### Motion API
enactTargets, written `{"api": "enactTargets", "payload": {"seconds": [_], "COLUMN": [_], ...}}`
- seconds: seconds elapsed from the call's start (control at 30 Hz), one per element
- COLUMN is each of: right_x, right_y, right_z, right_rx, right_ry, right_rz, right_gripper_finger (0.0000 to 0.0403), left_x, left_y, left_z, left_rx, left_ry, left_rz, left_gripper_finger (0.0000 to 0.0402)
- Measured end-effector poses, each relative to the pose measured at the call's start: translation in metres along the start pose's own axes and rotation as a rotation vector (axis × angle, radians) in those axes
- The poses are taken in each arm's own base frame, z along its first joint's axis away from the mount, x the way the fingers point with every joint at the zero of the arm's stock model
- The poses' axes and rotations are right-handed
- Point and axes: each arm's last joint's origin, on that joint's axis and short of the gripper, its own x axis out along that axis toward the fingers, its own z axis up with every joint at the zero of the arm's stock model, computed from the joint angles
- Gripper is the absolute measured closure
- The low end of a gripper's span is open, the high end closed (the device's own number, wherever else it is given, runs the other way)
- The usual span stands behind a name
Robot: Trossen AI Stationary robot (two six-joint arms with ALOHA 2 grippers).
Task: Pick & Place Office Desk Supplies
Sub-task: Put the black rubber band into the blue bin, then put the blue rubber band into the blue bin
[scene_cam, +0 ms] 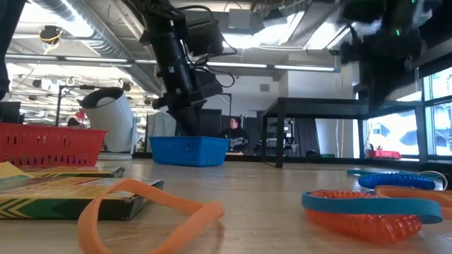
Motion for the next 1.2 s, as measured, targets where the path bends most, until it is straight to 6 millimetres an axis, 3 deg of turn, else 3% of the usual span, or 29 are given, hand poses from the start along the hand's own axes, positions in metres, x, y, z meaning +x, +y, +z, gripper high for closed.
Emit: {"api": "enactTargets", "payload": {"seconds": [0.17, 0.37, 0.67, 0.97, 1.2], "right_x": [0.03, 0.045, 0.064, 0.076, 0.077], "right_y": [-0.002, -0.001, 0.004, 0.023, 0.033], "right_z": [-0.014, -0.016, -0.017, -0.026, -0.03], "right_rx": [0.131, 0.239, 0.34, 0.162, -0.072], "right_ry": [0.018, -0.031, -0.147, -0.212, -0.215], "right_rz": [0.014, 0.05, 0.138, 0.266, 0.269], "right_gripper_finger": [0.0271, 0.0266, 0.027, 0.0275, 0.0275], "left_x": [-0.003, -0.01, -0.047, -0.08, -0.087], "left_y": [0.002, 0.004, 0.008, 0.007, 0.007], "left_z": [-0.002, 0.001, 0.021, 0.029, 0.028], "left_rx": [0.007, 0.0, -0.011, -0.019, -0.018], "left_ry": [0.022, 0.01, 0.033, -0.042, -0.064], "left_rz": [0.013, 0.012, -0.009, -0.059, -0.067], "left_gripper_finger": [0.0328, 0.0276, 0.0247, 0.0247, 0.0247]}}
